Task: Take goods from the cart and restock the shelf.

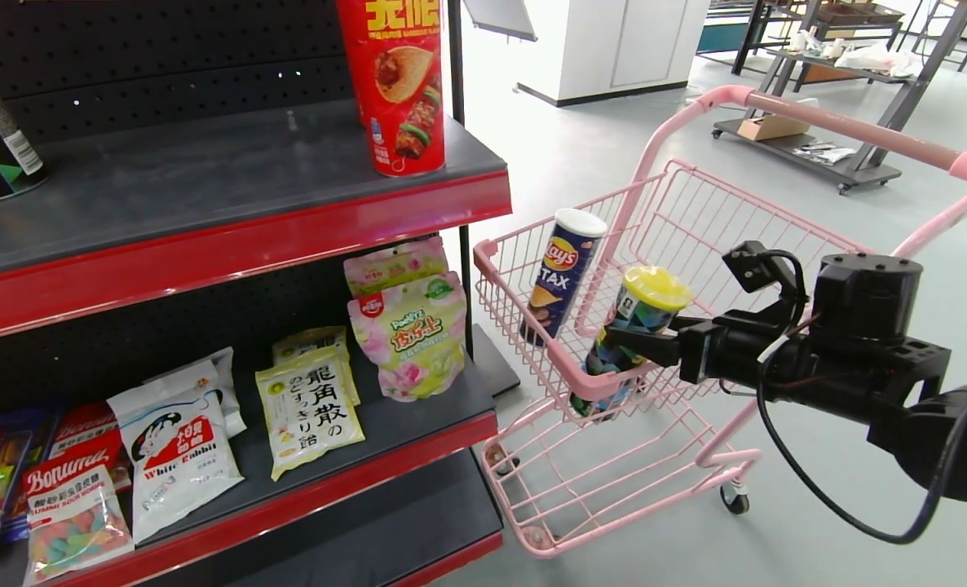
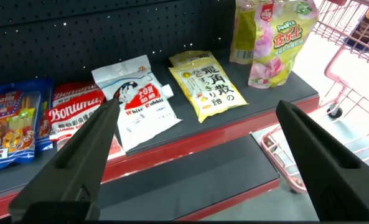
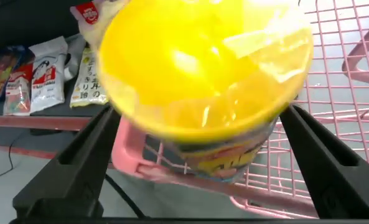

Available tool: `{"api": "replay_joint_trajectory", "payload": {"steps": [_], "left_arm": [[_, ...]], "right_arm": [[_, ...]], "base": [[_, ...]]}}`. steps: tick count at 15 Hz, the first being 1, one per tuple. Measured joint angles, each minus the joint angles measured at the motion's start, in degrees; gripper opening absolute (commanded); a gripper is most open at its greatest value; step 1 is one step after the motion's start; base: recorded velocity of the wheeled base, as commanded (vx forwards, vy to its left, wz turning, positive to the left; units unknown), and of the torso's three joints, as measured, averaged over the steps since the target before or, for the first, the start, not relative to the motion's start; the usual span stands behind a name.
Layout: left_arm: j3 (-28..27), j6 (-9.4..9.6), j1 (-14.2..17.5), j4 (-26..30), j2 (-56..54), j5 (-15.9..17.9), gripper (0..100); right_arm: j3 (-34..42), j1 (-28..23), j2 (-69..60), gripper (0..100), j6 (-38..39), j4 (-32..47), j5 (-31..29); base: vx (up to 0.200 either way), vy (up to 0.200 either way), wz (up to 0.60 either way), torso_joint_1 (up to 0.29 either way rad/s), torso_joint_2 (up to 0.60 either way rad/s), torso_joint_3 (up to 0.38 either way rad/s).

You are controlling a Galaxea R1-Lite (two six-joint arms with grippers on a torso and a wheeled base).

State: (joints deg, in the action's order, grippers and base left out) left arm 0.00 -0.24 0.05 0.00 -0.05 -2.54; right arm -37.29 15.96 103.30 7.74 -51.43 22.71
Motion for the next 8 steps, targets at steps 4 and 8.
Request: {"api": "replay_joint_trajectory", "payload": {"steps": [4,8], "left_arm": [[0.00,0.00,0.02,0.00,0.00,0.00,100],[0.00,0.00,0.02,0.00,0.00,0.00,100]], "right_arm": [[-3.56,-0.09,5.00,100,0.05,-0.95,0.22],[-6.61,-0.89,7.69,0,0.24,-1.23,0.82]], "base": [[0.000,0.000,0.00,0.000,0.00,0.000],[0.000,0.000,0.00,0.000,0.00,0.000]]}}
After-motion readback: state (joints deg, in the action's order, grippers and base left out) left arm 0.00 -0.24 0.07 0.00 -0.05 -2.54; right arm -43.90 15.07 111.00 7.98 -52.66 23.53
